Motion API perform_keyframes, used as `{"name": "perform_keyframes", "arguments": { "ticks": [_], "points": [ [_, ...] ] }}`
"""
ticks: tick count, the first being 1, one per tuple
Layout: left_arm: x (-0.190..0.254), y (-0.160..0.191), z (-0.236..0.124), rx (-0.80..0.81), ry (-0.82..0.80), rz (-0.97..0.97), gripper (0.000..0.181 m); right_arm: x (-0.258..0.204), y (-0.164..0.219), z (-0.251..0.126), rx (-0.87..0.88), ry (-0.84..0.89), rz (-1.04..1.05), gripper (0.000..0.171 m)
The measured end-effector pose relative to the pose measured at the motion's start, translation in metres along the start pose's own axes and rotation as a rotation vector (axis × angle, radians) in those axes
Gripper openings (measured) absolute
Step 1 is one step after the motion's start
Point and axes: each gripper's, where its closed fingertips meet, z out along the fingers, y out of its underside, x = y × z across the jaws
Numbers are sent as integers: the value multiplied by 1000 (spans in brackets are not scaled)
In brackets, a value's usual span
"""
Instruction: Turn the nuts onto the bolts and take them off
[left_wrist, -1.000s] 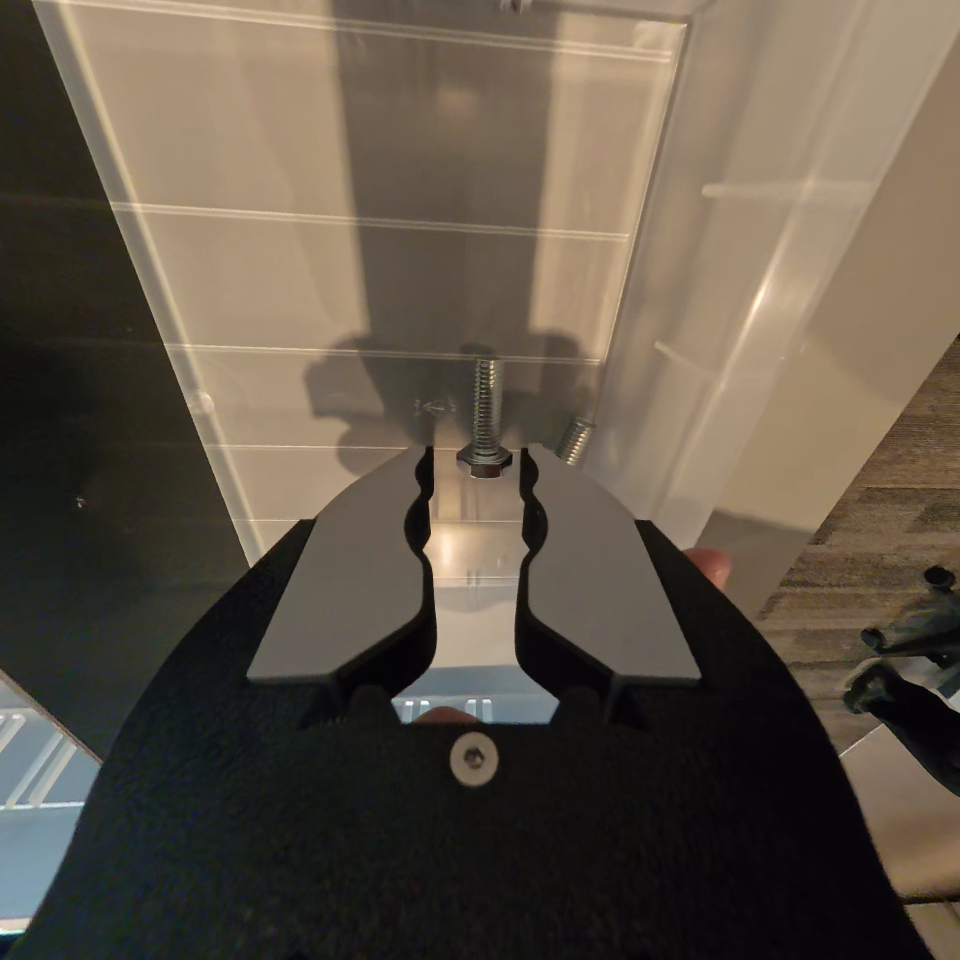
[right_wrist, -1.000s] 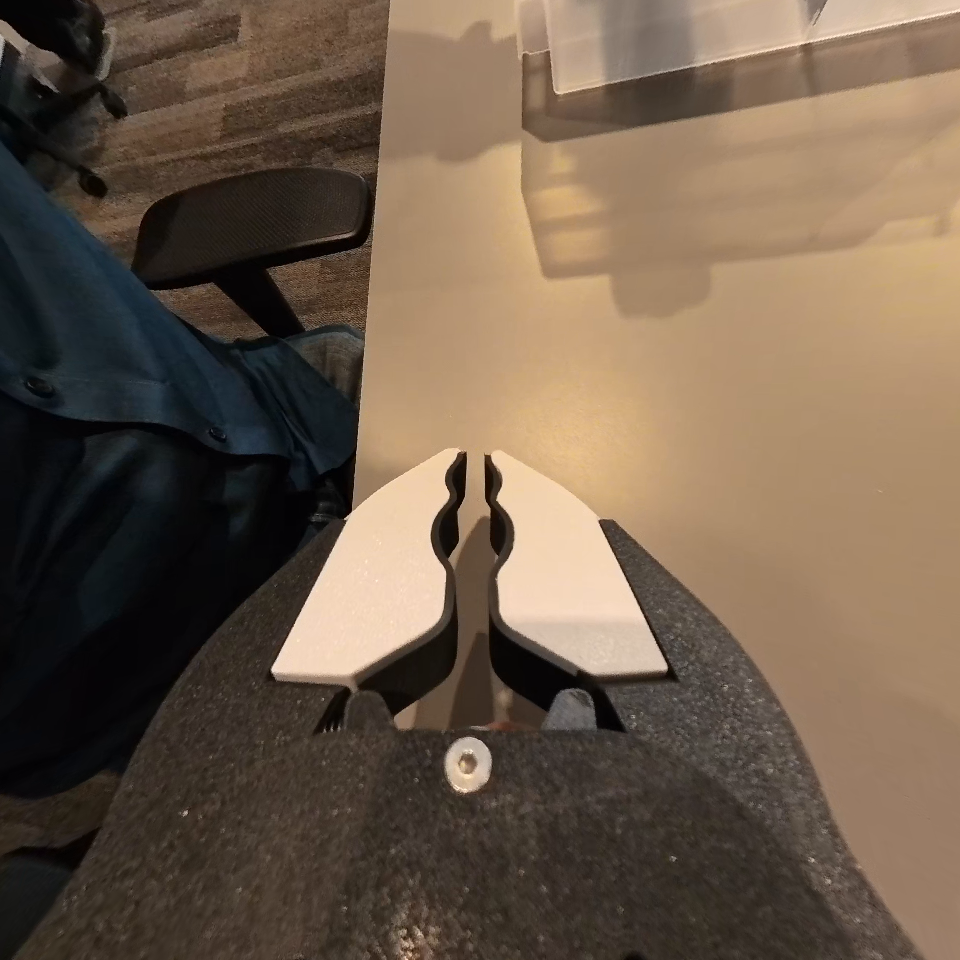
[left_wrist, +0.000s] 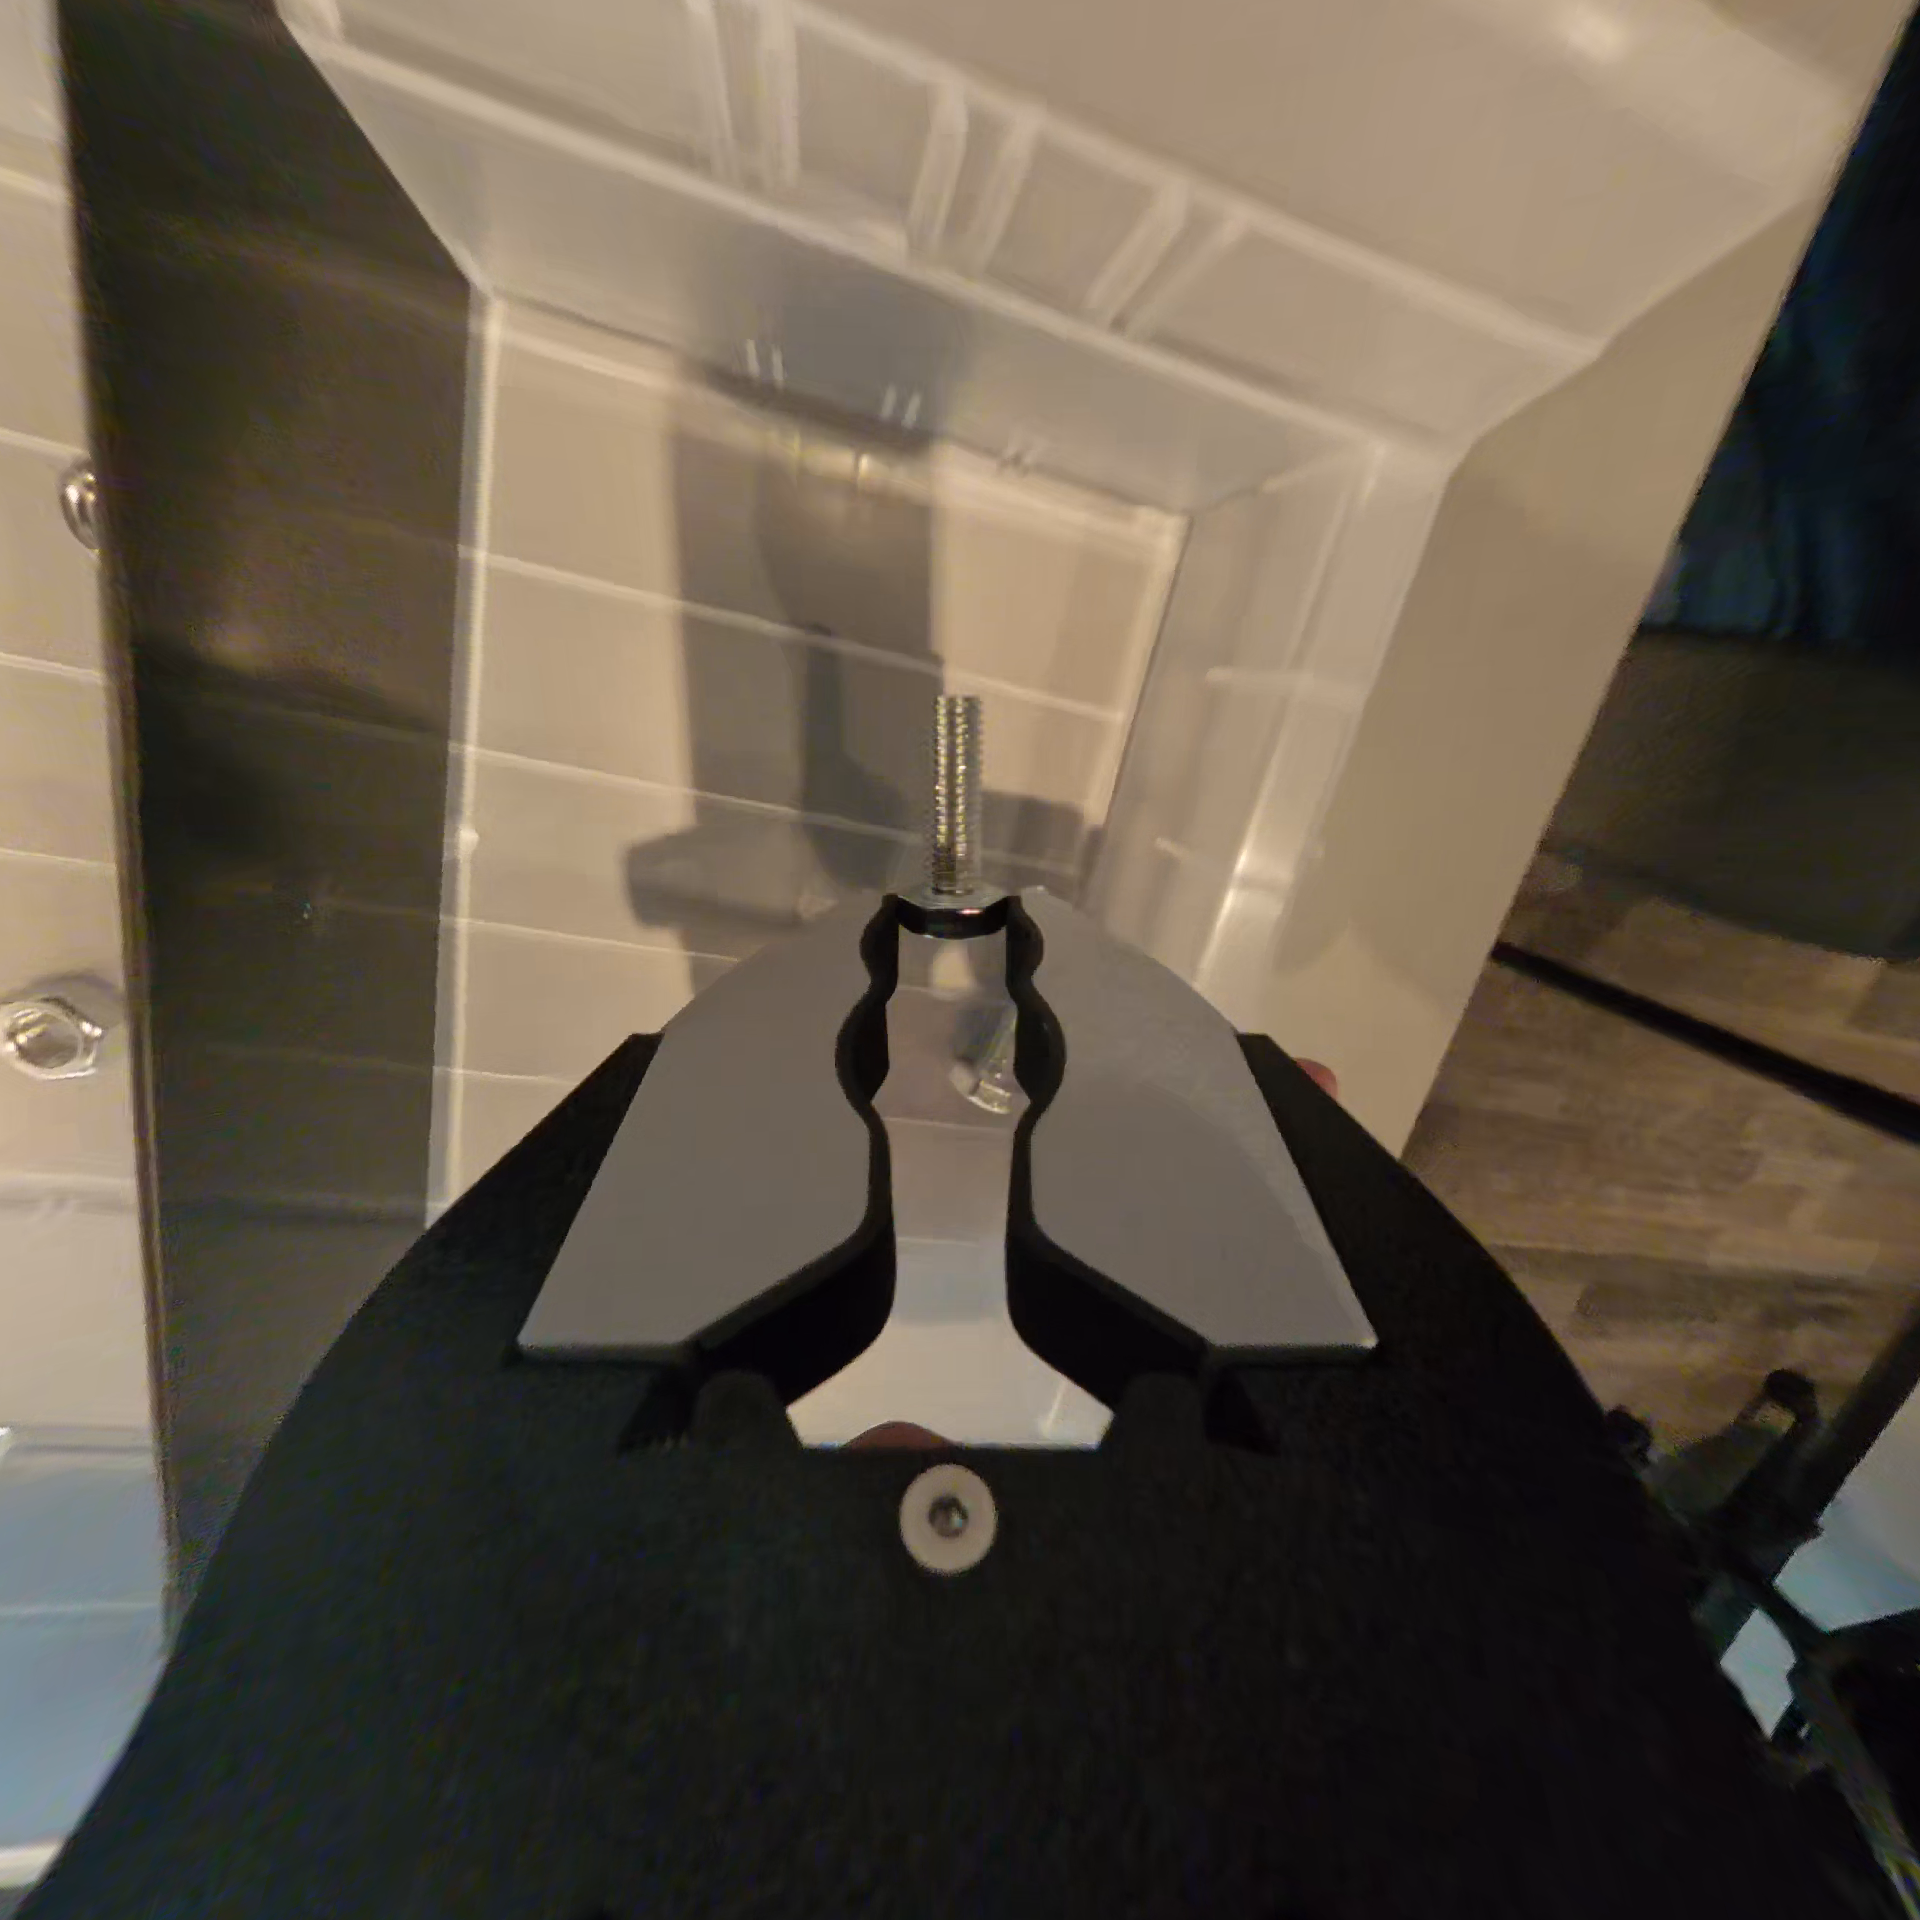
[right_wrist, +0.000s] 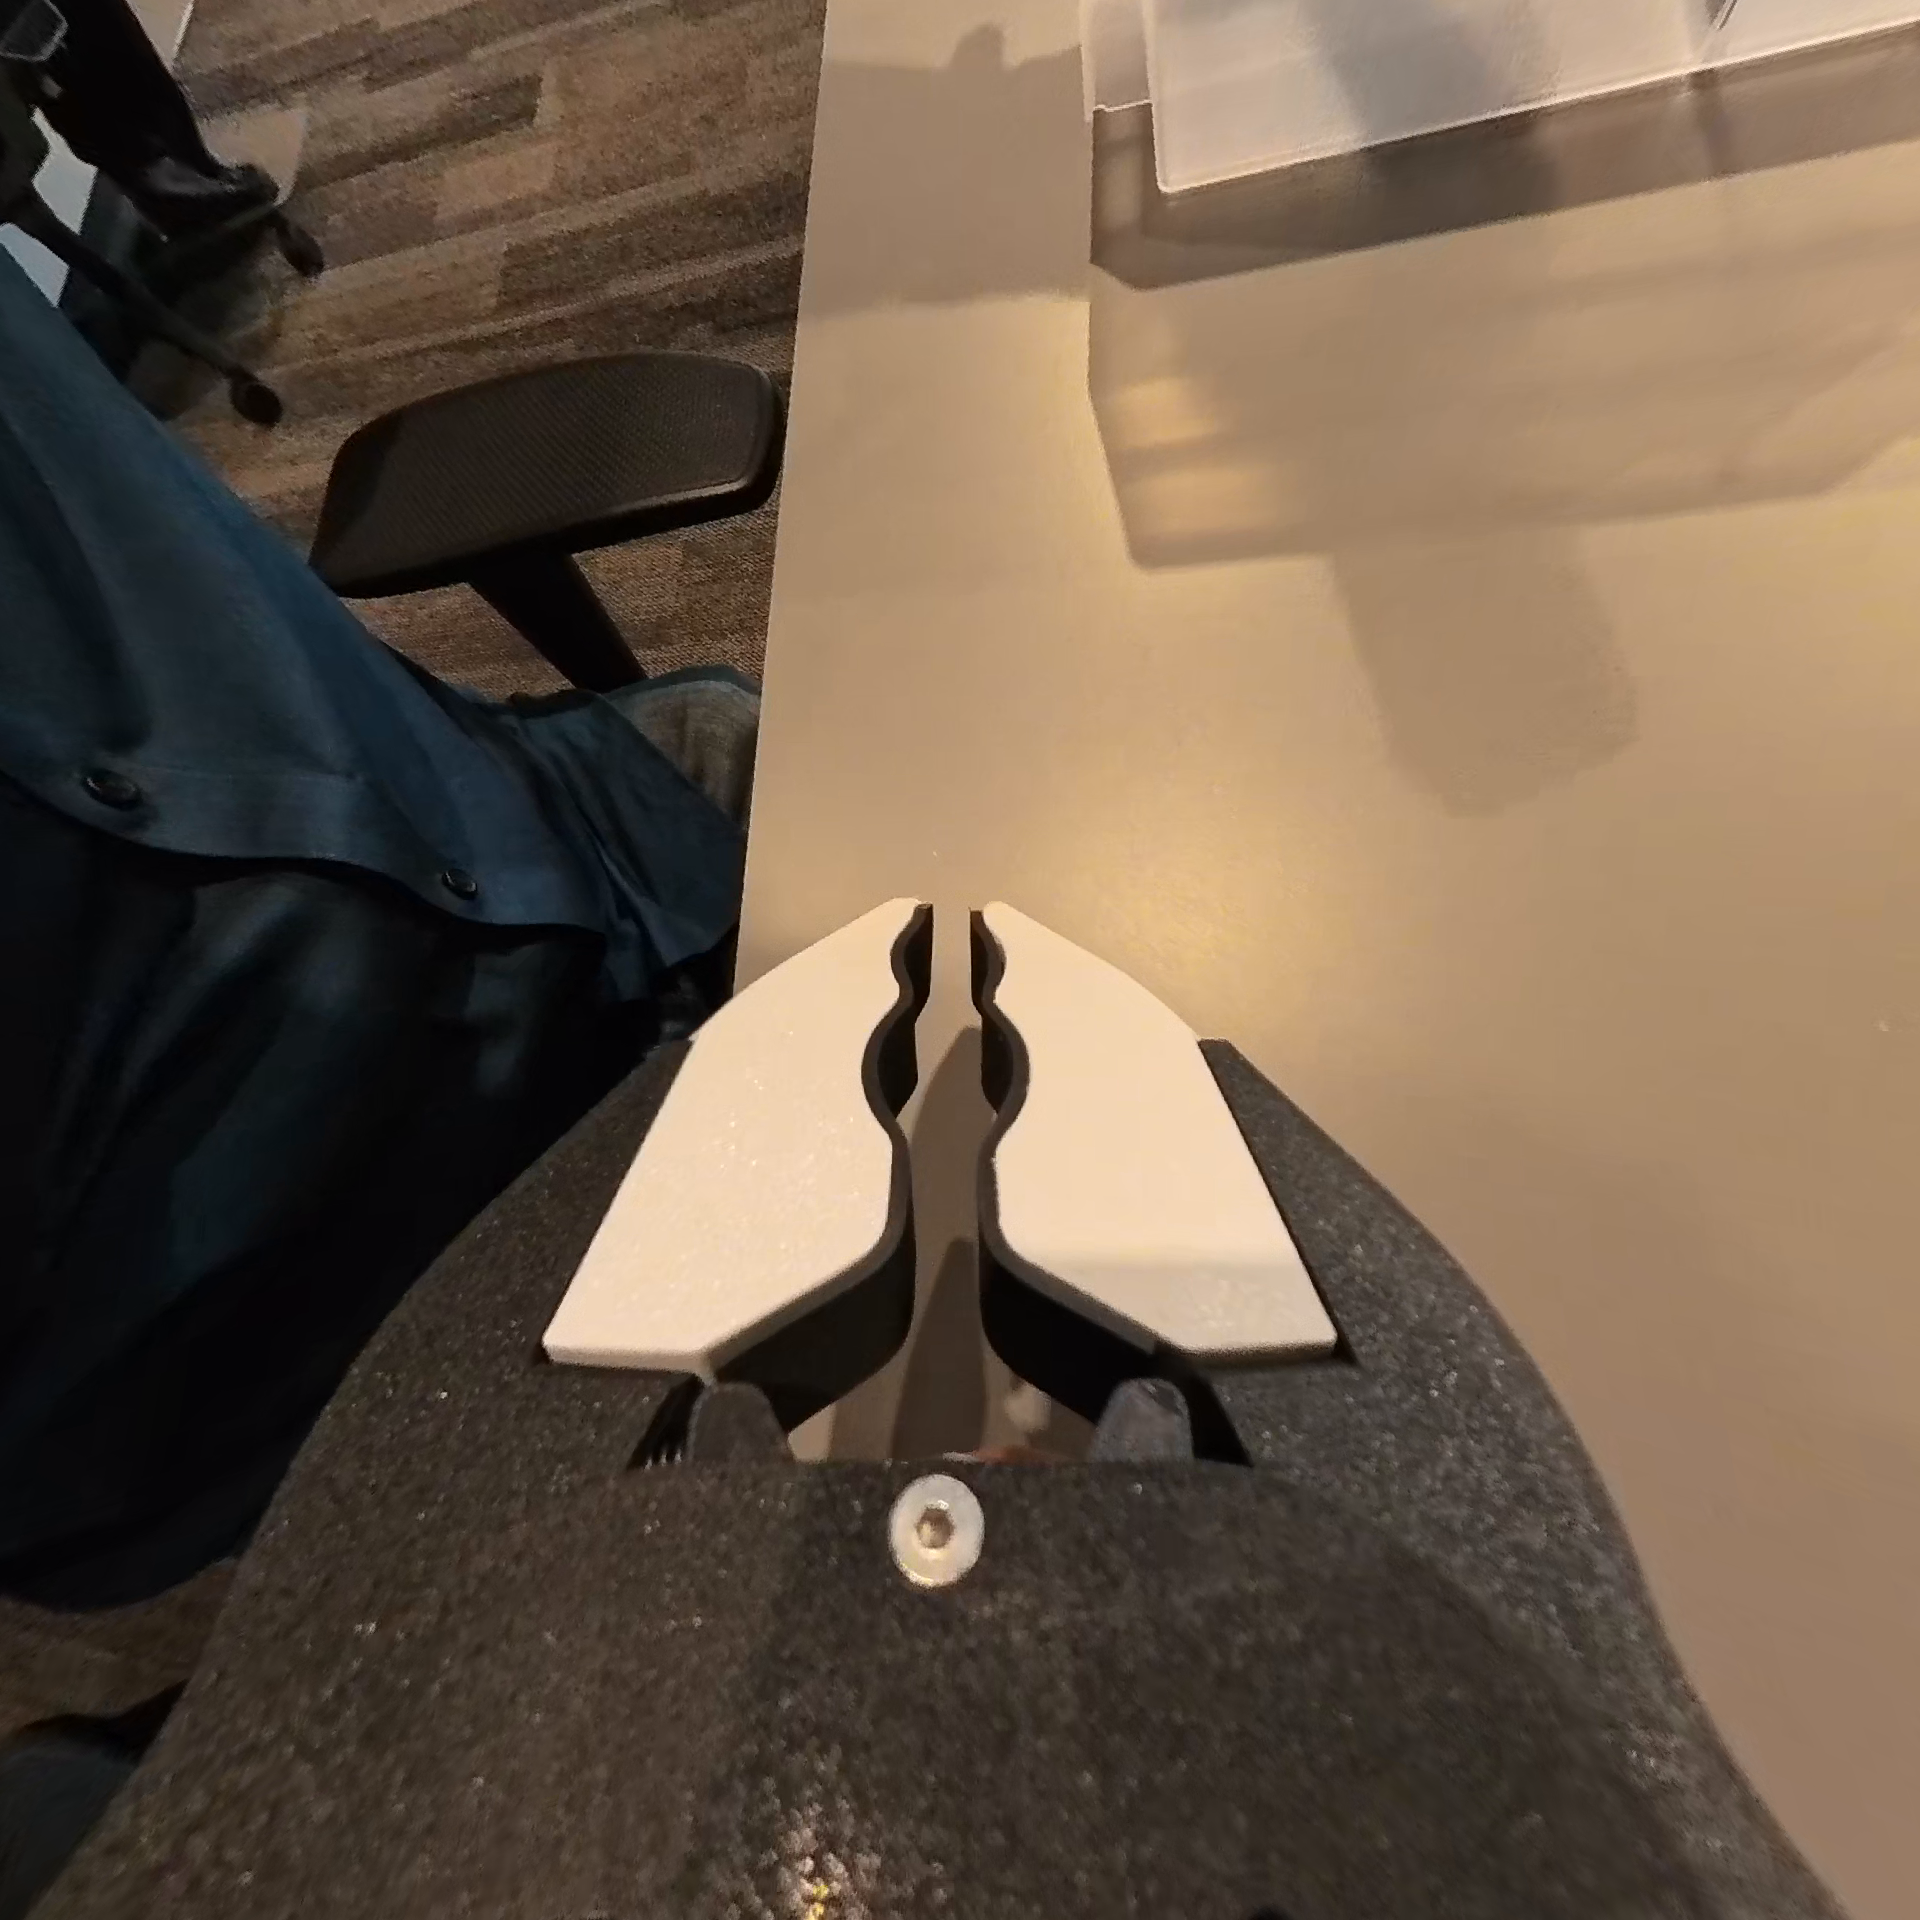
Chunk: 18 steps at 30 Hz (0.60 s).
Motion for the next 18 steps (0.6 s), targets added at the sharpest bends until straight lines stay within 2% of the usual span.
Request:
{"name": "perform_keyframes", "arguments": {
  "ticks": [3, 11, 14, 18],
  "points": [
    [-1, -5, -4, 18, 8, -44, 19, -2, 1, 3, -3, -5, 1, 6],
    [-23, 8, 13, -157, -134, -137, 19, -4, 1, 5, 3, -14, 2, 6],
    [-22, 5, 16, -140, -134, -140, 19, -3, 1, 4, 8, -4, -1, 6],
    [-21, -1, 8, -101, -169, -149, 19, 13, -31, -10, 79, 54, -21, 6]
  ]
}}
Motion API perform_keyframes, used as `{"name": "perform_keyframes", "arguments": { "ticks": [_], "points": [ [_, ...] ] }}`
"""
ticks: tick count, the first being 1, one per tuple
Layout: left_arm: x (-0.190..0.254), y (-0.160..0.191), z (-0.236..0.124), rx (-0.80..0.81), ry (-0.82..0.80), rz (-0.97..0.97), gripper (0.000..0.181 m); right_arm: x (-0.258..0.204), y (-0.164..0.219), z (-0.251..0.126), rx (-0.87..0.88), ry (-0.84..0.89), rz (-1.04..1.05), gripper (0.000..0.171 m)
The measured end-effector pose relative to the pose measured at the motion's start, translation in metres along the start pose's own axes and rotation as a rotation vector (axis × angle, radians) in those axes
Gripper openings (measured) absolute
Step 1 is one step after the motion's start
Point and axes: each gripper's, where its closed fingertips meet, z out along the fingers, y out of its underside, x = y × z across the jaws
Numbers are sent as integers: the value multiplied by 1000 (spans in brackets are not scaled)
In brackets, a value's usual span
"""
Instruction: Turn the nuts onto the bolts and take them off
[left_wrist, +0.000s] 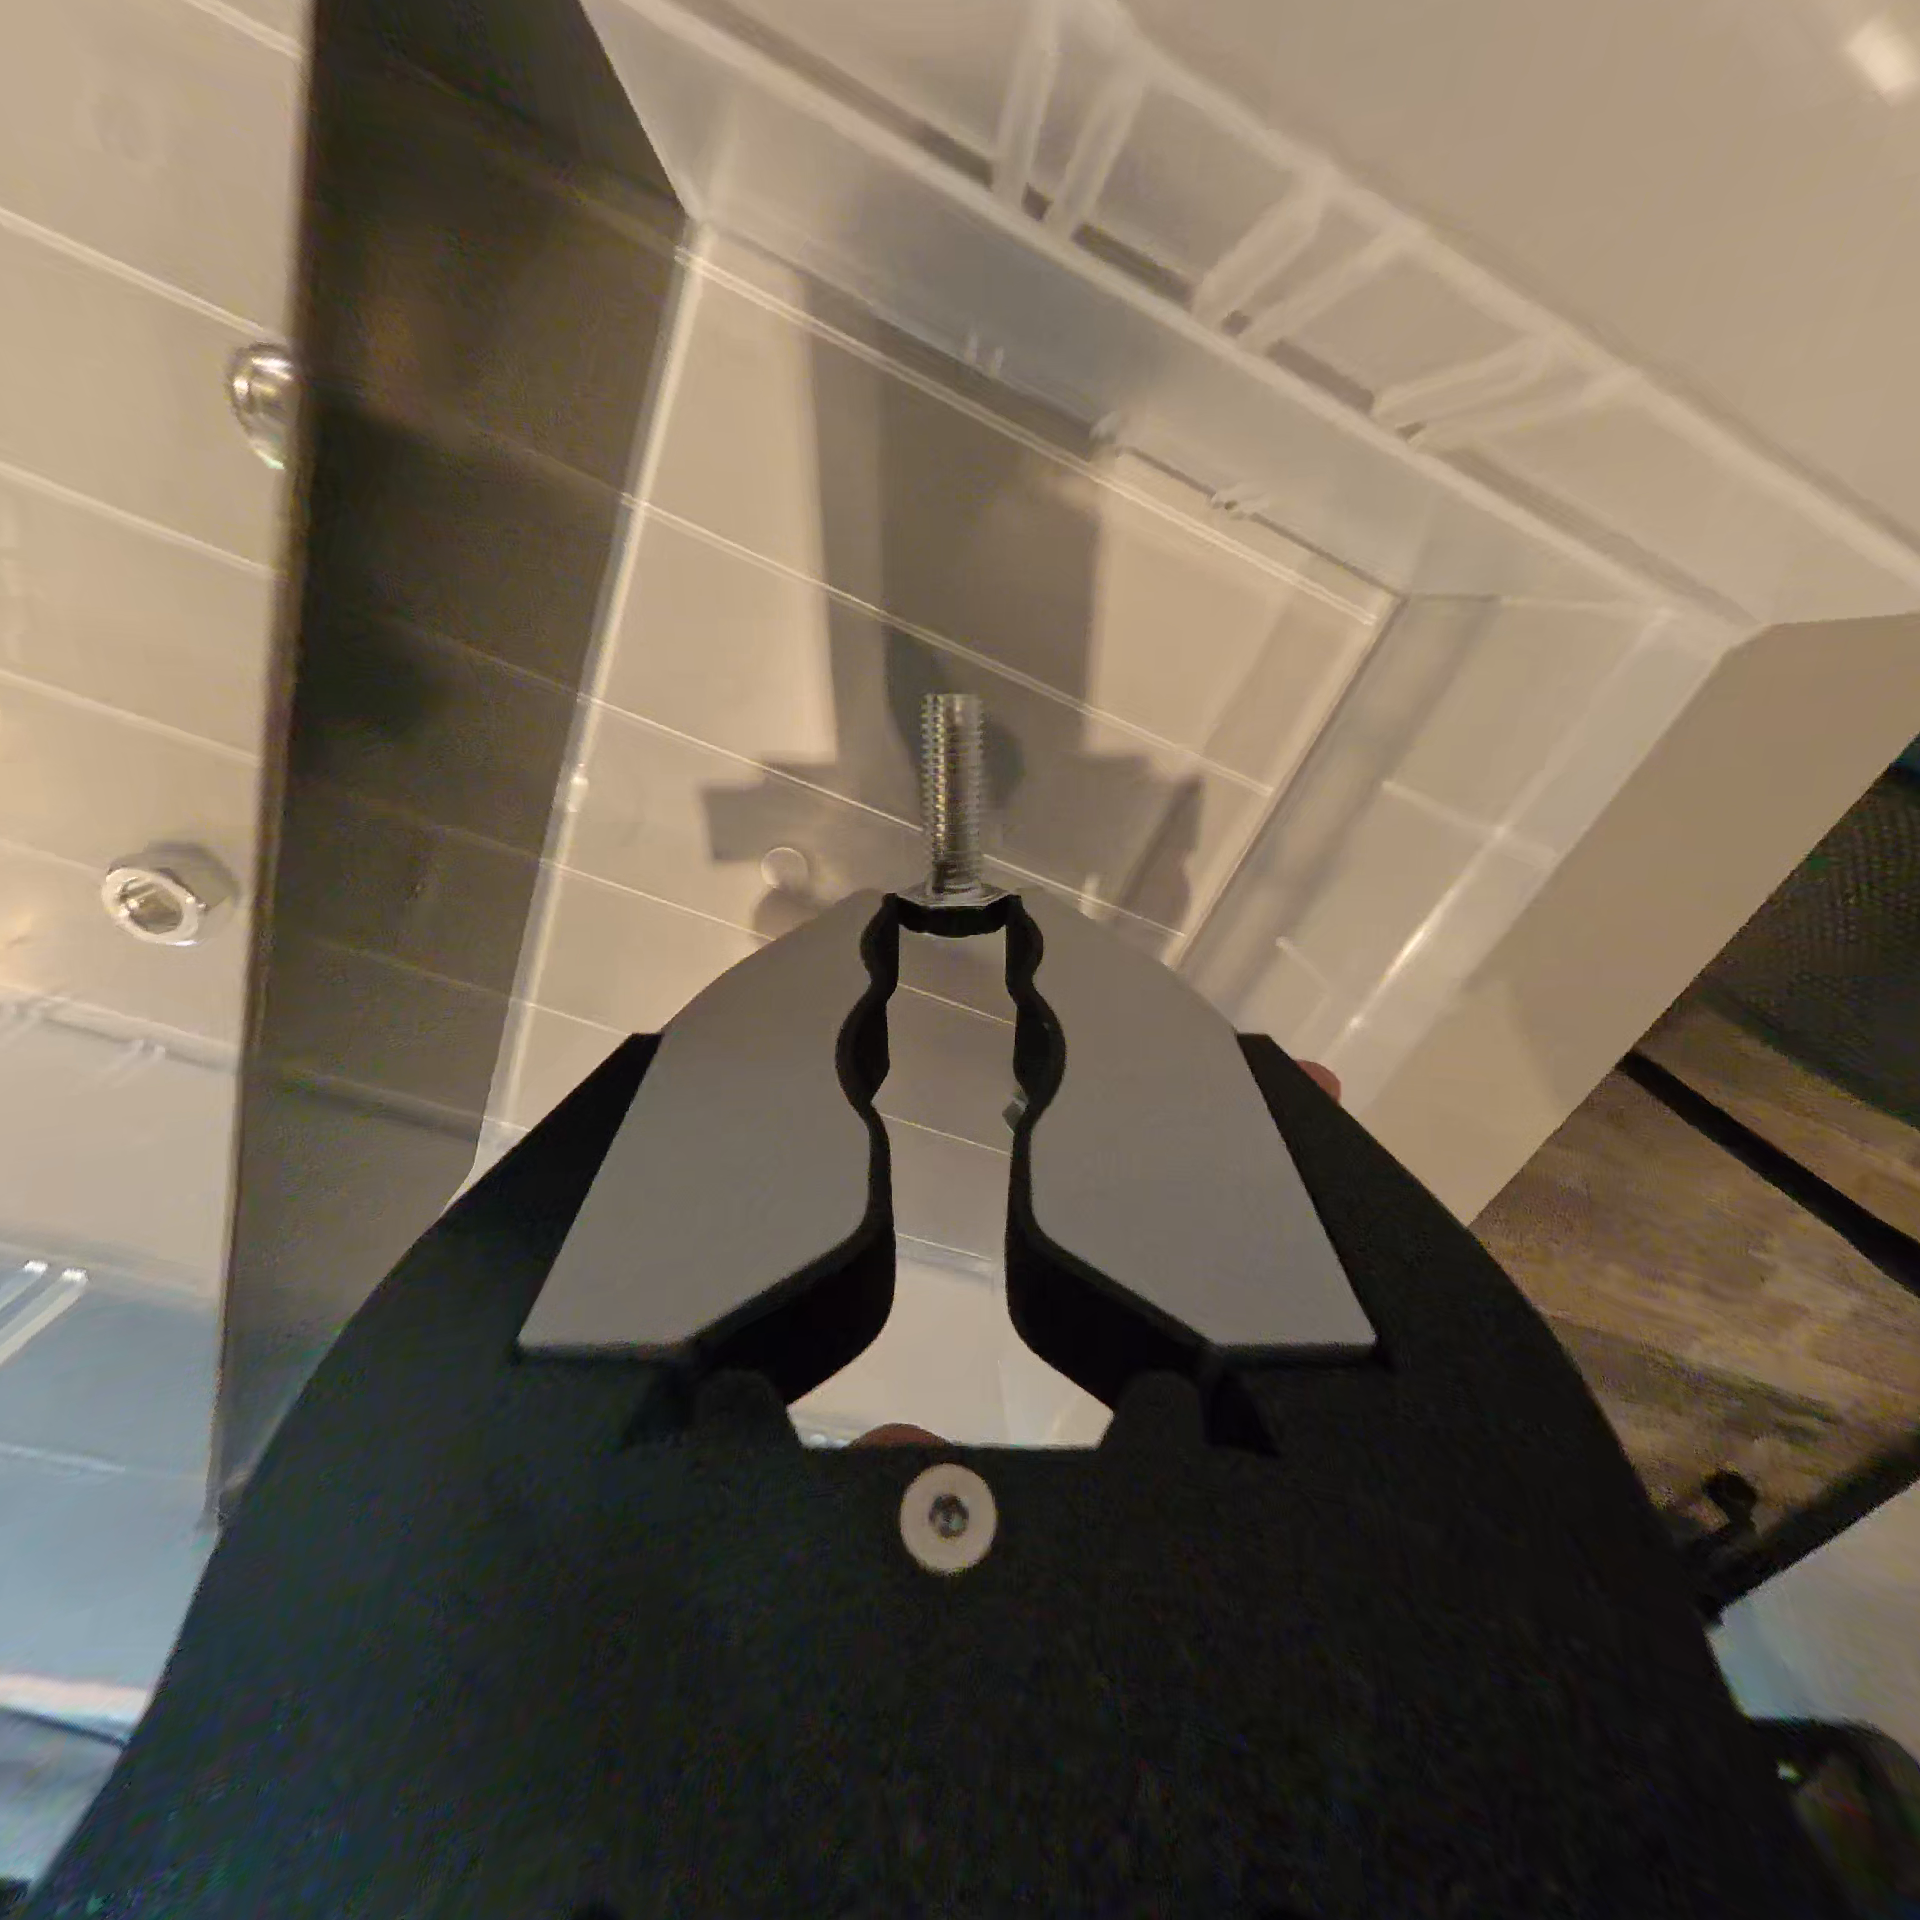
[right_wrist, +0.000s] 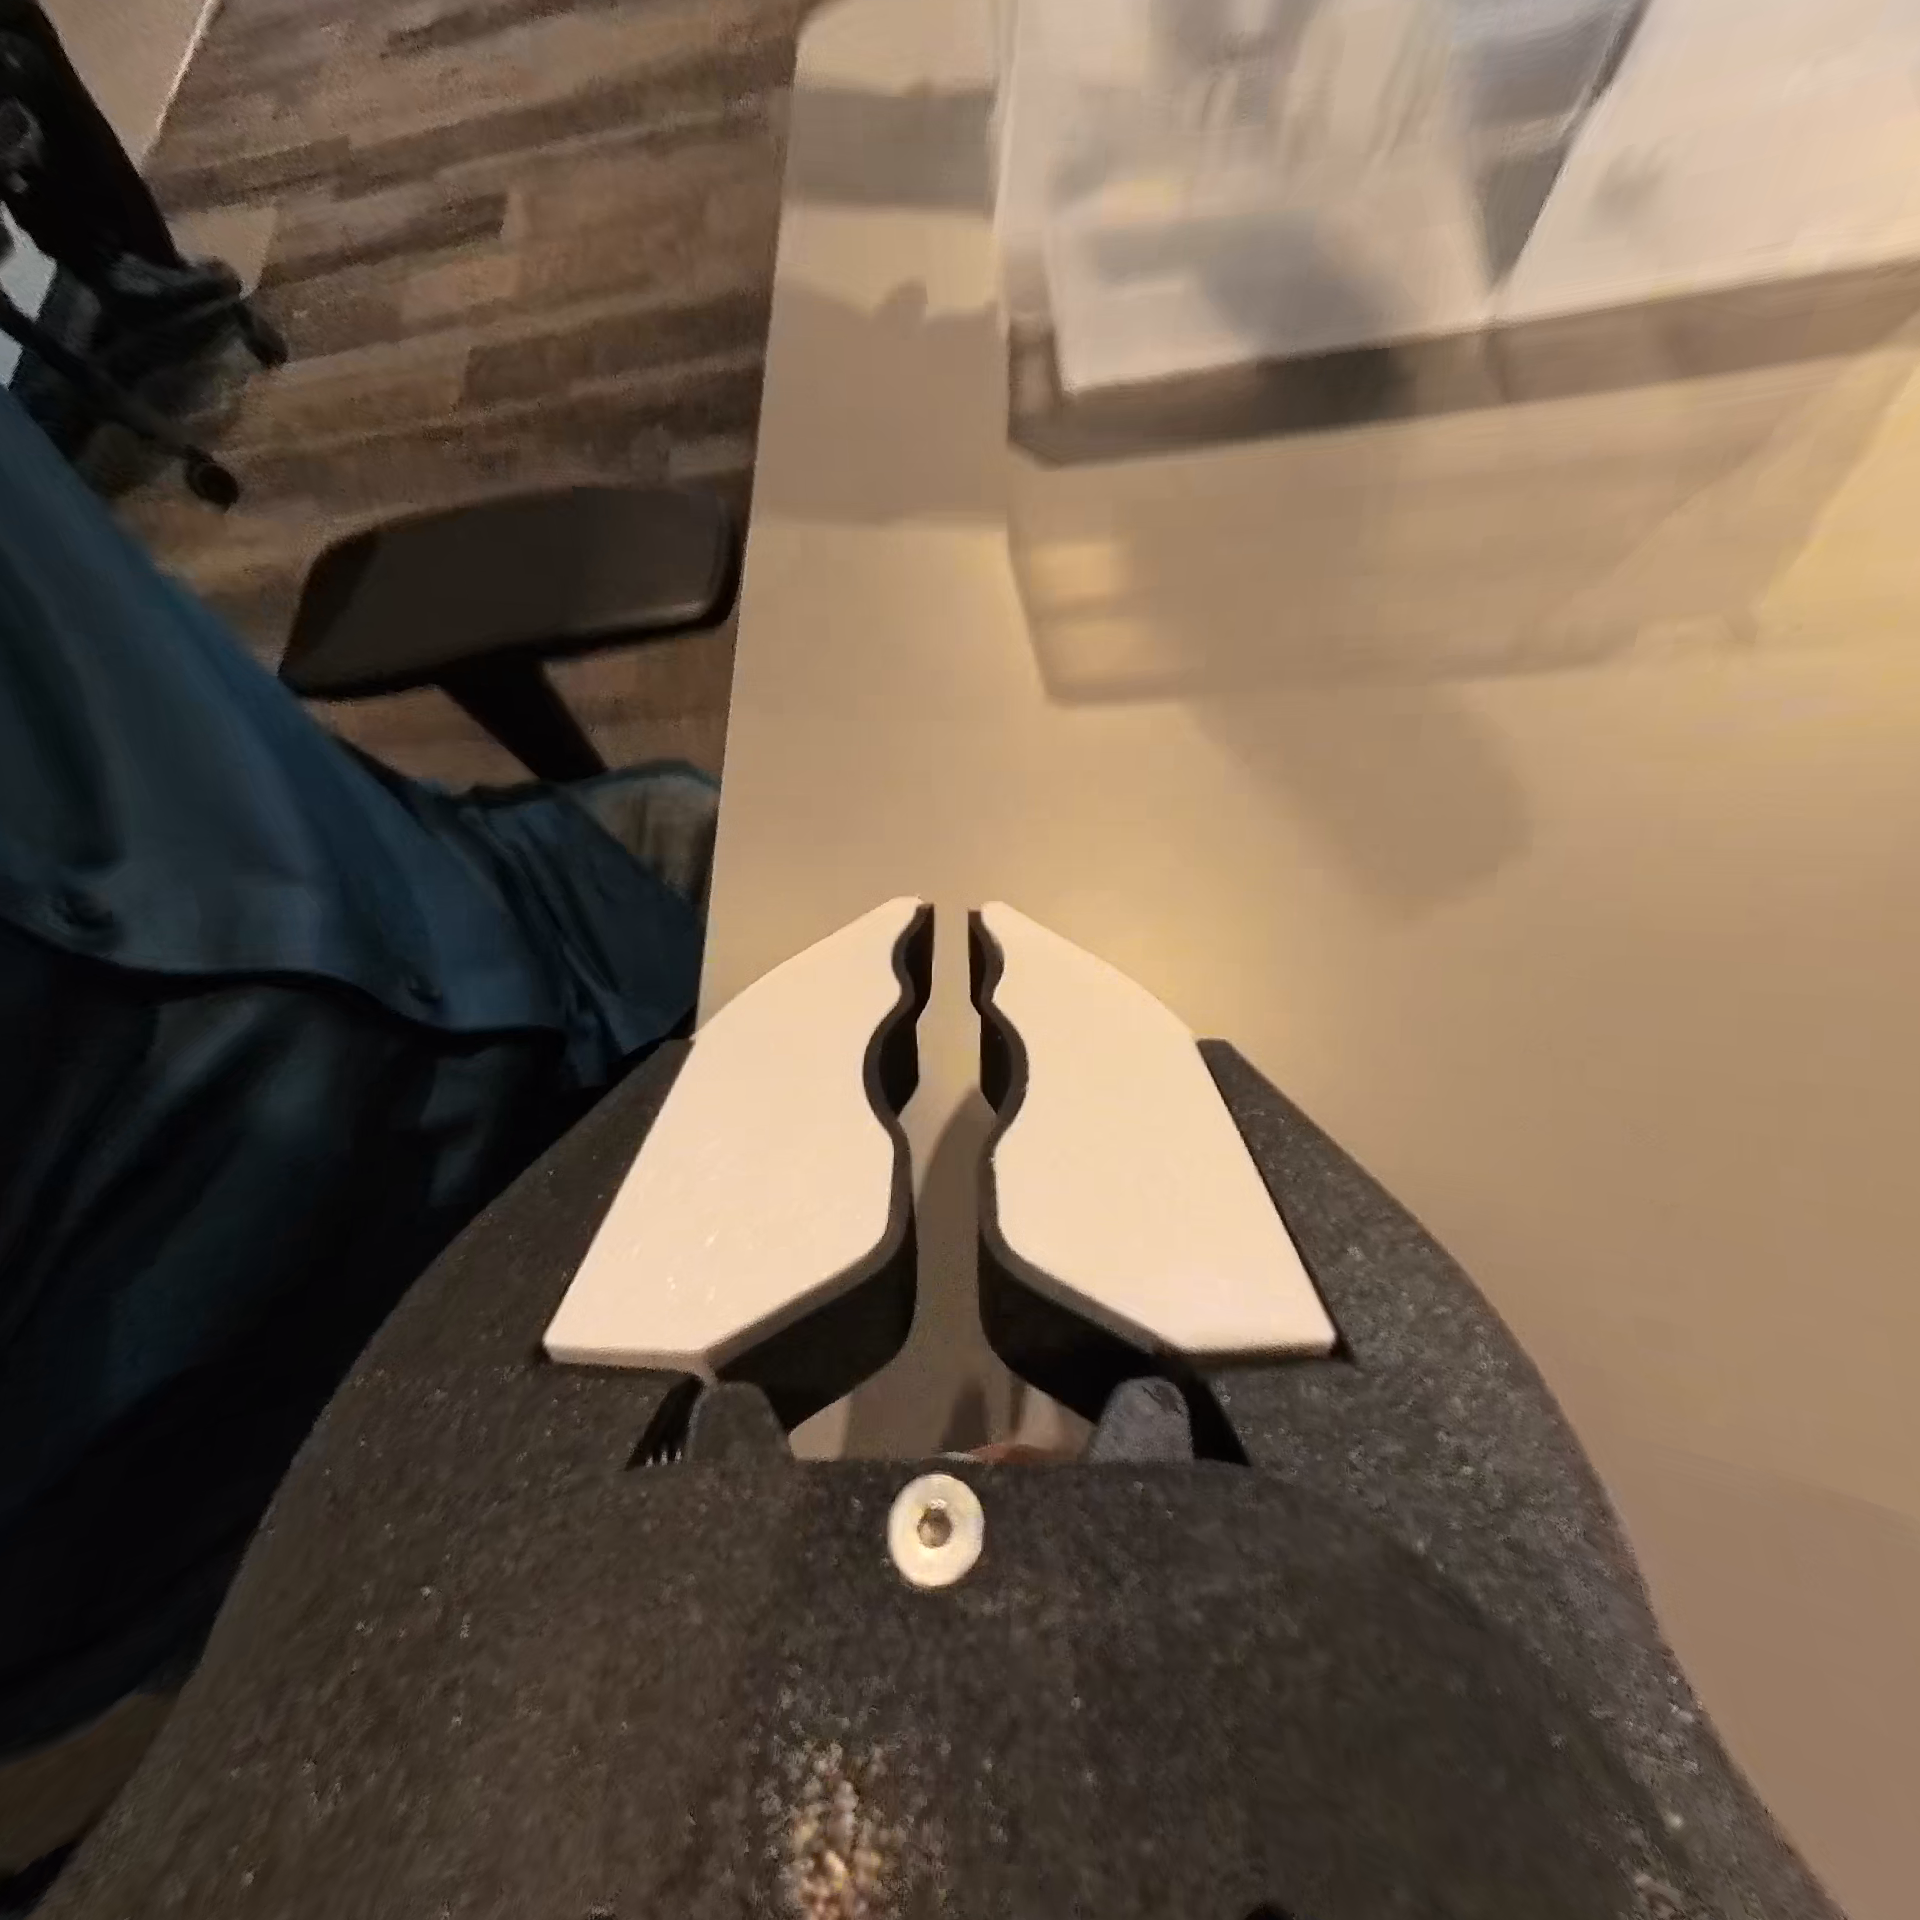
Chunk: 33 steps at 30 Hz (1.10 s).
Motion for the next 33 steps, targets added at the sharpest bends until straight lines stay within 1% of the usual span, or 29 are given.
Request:
{"name": "perform_keyframes", "arguments": {
  "ticks": [3, 6, 9, 11, 13, 14, 15, 17, 20, 22, 26, 28, 31, 33],
  "points": [
    [-1, -6, -16, 87, -27, -24, 19, 14, -52, -15, 105, -14, -6, 6],
    [-4, -9, -39, 200, -80, -62, 19, 43, -108, -18, 142, 62, -42, 8],
    [-2, -21, -68, 374, -96, -105, 19, 75, -170, -4, 143, 99, -69, 10],
    [-3, -27, -85, 448, -143, -129, 19, 104, -211, 13, 108, 128, -136, 18],
    [1, -34, -100, 531, -167, -139, 19, 125, -238, 36, 42, 84, -226, 23],
    [5, -36, -105, 572, -168, -141, 19, 135, -249, 51, 2, 59, -269, 29],
    [8, -36, -108, 596, -177, -144, 19, 144, -255, 64, -37, 47, -316, 38],
    [9, -25, -109, 595, -211, -162, 19, 163, -257, 92, -144, 42, -404, 39],
    [6, -1, -102, 582, -213, -198, 19, 182, -244, 133, -335, 43, -547, 39],
    [4, 16, -98, 581, -213, -218, 19, 189, -235, 160, -417, 19, -644, 39],
    [4, 39, -95, 610, -196, -251, 19, 198, -226, 210, -487, -63, -716, 39],
    [3, 46, -96, 620, -198, -256, 19, 204, -228, 230, -504, -61, -728, 38],
    [3, 51, -97, 621, -210, -247, 19, 214, -227, 252, -541, -52, -693, 38],
    [4, 47, -97, 626, -218, -230, 19, 216, -222, 260, -559, -62, -664, 38]
  ]
}}
